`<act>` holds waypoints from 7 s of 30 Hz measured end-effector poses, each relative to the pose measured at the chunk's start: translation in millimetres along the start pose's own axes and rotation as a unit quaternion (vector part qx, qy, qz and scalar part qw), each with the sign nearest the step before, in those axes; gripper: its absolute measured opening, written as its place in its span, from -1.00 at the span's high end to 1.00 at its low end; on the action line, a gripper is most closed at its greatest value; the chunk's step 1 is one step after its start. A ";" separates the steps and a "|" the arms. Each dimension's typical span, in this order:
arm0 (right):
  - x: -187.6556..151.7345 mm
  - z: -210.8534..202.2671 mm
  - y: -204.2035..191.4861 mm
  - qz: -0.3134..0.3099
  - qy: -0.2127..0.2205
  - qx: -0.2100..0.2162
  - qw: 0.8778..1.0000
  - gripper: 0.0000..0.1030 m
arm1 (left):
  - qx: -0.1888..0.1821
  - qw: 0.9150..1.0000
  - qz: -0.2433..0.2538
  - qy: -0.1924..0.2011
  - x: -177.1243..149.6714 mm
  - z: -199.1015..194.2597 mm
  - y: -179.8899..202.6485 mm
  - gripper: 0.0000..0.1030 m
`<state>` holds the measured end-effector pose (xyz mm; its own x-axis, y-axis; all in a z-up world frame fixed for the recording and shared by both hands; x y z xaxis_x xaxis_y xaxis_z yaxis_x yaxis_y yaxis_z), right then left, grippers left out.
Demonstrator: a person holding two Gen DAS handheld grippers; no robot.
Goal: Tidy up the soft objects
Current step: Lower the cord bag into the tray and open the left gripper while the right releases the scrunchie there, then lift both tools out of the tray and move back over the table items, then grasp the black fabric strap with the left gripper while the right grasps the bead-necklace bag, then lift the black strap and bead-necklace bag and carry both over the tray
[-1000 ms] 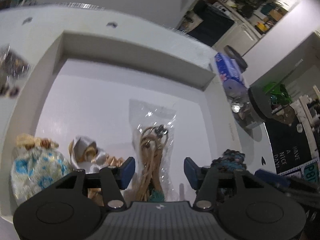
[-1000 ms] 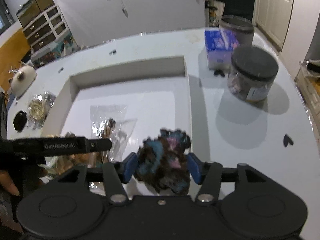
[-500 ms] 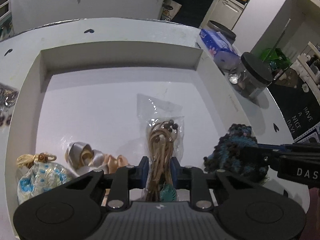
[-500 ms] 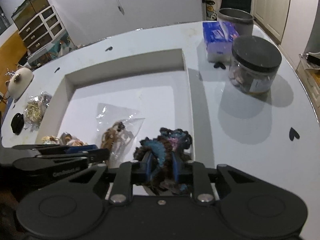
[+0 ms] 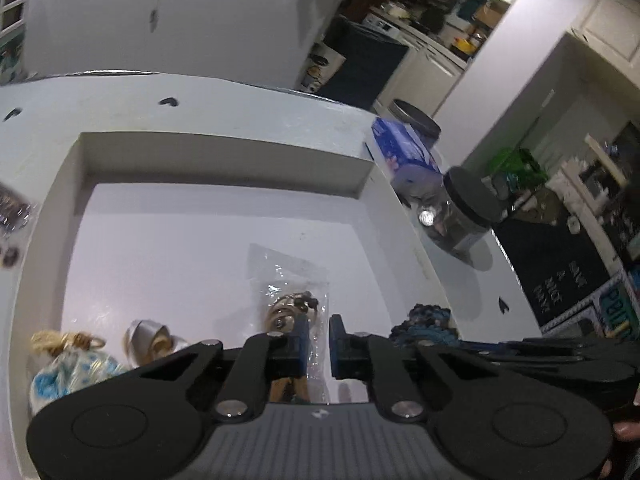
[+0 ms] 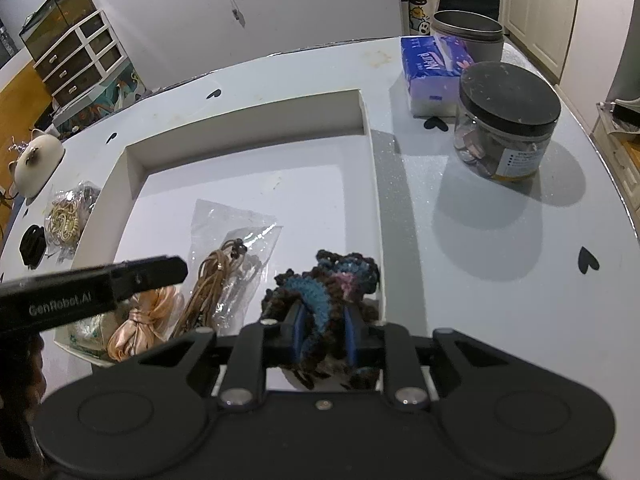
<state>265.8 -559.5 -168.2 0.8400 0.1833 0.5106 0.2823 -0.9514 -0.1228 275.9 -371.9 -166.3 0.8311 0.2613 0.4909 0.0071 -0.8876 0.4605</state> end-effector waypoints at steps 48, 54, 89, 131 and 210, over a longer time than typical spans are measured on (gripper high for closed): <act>-13.4 -91.3 -25.9 -0.025 0.134 -0.058 0.989 -0.67 | 0.068 0.994 0.033 0.080 -14.6 -88.0 -15.5 -1.00; -16.2 -98.9 -38.3 -0.036 0.162 -0.094 0.982 -1.00 | 0.073 0.992 0.034 0.098 -15.9 -107.0 -27.5 -1.00; 24.9 -59.9 -210.3 -0.006 0.178 -0.099 0.979 -1.00 | 0.074 0.990 0.015 0.120 47.1 -204.0 -200.2 -1.00; 80.9 1.9 -333.3 -0.029 0.154 -0.083 0.984 -1.00 | 0.141 0.982 0.125 0.028 98.5 -163.1 -377.2 -0.61; 72.6 43.4 -366.7 -0.035 0.053 0.014 0.998 -0.13 | 0.050 0.996 -0.014 0.069 75.1 -217.0 -332.7 0.59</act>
<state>243.4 -186.6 -123.0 0.7647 0.2196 0.6058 0.3522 -0.9297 -0.1076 215.3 25.4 -122.2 0.7459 0.3305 0.5782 0.0914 -0.9108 0.4026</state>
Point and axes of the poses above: each gripper's, at about its wrist camera, not at the fingertips, and z roughly the way its jaws point, y to its right, x to its top, the point moved 5 cm from there along z, roughly the way its jaws point, and after that the axes turned 10 degrees about -z, right-handed, at the moved point
